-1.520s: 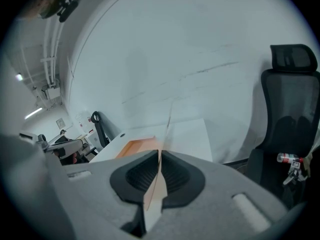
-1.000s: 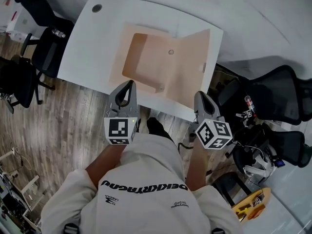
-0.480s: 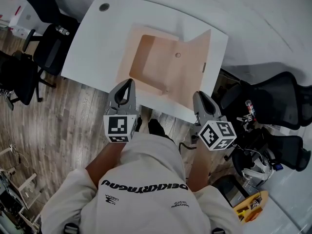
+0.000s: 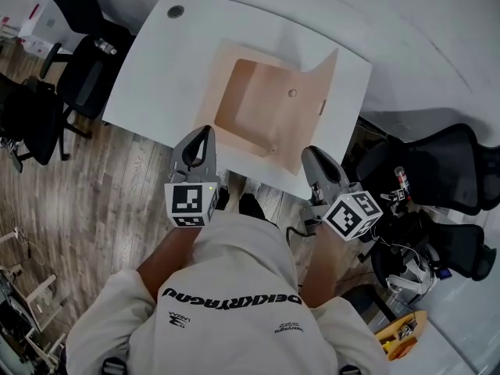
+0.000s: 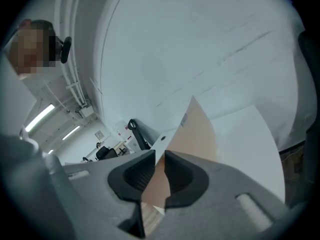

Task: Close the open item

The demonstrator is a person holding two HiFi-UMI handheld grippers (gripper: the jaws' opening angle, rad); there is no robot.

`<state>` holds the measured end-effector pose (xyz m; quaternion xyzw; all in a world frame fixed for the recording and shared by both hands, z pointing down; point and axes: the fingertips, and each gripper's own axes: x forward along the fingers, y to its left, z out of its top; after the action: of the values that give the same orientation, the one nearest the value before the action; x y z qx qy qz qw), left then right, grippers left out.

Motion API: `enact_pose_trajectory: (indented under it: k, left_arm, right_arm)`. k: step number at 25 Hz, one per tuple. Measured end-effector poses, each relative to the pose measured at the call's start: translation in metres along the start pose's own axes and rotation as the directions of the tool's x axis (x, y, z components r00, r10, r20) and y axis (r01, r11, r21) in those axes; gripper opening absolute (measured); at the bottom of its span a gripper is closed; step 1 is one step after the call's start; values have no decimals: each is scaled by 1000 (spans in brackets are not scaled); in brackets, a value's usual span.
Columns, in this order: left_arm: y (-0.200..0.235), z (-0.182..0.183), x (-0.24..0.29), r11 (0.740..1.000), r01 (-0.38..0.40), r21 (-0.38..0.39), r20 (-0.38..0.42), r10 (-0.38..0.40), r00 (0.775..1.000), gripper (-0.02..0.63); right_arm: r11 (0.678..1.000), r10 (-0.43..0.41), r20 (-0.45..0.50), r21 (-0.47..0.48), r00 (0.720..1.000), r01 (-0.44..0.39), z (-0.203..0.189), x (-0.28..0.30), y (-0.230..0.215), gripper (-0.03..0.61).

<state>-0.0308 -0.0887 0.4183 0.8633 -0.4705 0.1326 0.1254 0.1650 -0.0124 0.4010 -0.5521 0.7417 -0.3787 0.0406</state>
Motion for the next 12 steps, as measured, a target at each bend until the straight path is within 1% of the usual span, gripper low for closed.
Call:
enact_pose_trajectory:
  k: [7,12]
  left_arm:
    - [9,-2,-1,1000,-12,-4,-6,12,1000,0]
    - [15,-3,-2,1000,-27,-7,-8,27,1000,0]
  right_arm:
    - [995,77,21,65,997,-78,2,14,11,57]
    - [980,146,41,129,988,-150,2,25,16,61]
